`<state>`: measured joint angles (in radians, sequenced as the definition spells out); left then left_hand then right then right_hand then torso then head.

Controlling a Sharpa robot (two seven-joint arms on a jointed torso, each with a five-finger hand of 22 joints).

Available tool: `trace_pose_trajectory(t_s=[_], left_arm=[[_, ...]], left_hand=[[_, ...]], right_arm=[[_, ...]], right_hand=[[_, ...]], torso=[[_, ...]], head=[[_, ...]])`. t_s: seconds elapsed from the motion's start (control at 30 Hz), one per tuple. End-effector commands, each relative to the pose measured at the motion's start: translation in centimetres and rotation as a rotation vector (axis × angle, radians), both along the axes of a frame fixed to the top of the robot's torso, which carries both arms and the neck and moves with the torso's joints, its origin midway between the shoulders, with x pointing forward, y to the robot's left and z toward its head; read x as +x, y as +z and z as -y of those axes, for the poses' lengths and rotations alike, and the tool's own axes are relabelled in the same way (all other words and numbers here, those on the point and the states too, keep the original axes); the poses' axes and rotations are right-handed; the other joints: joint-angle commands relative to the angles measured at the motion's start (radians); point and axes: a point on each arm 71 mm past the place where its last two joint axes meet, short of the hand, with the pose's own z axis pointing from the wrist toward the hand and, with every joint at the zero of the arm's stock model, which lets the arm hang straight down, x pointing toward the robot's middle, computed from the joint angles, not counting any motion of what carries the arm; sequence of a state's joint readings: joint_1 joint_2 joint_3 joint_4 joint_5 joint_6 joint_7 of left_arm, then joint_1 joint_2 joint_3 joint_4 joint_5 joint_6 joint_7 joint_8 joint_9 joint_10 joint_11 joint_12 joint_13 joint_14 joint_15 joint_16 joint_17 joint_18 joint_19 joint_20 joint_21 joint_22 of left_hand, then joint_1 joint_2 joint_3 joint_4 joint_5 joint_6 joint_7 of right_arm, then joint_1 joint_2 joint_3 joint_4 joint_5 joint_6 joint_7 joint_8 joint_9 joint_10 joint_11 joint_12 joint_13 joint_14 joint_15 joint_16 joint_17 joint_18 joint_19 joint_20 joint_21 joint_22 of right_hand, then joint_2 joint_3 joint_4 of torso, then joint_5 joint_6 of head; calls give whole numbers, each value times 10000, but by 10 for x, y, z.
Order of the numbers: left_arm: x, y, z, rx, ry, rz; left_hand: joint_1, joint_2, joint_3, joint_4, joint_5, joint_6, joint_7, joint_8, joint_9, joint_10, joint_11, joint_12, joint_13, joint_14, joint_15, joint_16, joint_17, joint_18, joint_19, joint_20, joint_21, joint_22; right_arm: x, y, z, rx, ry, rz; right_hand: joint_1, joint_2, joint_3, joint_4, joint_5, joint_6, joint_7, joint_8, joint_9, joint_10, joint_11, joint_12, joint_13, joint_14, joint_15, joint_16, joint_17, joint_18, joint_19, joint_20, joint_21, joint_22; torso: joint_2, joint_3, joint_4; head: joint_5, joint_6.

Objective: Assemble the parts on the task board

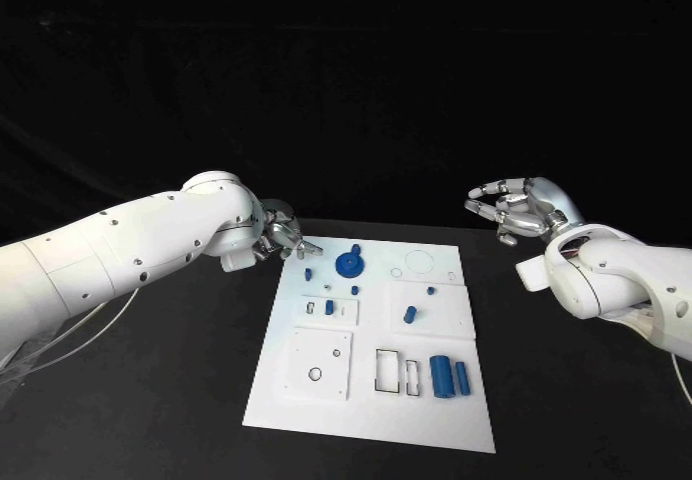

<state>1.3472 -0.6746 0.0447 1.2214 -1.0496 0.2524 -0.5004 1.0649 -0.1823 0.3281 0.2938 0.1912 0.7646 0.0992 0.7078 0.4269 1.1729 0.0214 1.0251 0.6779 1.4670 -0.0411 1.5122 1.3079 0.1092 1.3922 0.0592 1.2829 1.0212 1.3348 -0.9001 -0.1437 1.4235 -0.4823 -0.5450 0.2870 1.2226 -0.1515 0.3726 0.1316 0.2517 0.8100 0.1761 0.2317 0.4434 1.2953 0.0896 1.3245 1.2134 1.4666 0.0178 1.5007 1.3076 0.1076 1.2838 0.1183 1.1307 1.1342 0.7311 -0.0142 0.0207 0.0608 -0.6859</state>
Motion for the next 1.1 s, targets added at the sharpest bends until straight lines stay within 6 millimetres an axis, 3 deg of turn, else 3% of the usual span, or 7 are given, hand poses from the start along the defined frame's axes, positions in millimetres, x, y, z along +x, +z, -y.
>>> trace_pose_trajectory(t_s=[0.03,0.17,1.1], left_arm=[[2,-1,0,730,-458,-120],[5,-5,0,1043,-462,-245],[10,-21,15,1421,-747,-881]], left_hand=[[-3,79,-65,0,0,63,6,44,14,53,-4,59,68,705,-53,38,1181,-68,59,-4,45,41],[-21,185,-123,4,17,127,-36,152,61,213,-43,334,384,723,-87,68,1235,-94,109,-31,134,184],[8,500,-218,-20,80,349,-163,440,191,294,-148,623,602,724,-171,84,1221,-111,126,-98,224,303]], right_arm=[[0,0,-1,14,114,17],[0,0,-2,14,116,14],[0,-1,-3,15,145,-1]], right_hand=[[-107,6,-2,42,41,-30,-23,51,-9,34,-17,-16,-9,462,-54,-69,89,72,-77,-11,-31,-8],[-107,6,-2,42,41,-30,-23,51,-9,34,-17,-16,-9,462,-54,-69,89,72,-77,-11,-31,-8],[-114,10,-6,53,49,-29,-26,61,-11,52,-20,-1,9,462,-56,-71,86,70,-69,-13,-27,-1]], torso=[[-5,5,7],[-11,3,8],[-13,8,-5]], head=[[11,-19],[31,-51],[79,-135]])
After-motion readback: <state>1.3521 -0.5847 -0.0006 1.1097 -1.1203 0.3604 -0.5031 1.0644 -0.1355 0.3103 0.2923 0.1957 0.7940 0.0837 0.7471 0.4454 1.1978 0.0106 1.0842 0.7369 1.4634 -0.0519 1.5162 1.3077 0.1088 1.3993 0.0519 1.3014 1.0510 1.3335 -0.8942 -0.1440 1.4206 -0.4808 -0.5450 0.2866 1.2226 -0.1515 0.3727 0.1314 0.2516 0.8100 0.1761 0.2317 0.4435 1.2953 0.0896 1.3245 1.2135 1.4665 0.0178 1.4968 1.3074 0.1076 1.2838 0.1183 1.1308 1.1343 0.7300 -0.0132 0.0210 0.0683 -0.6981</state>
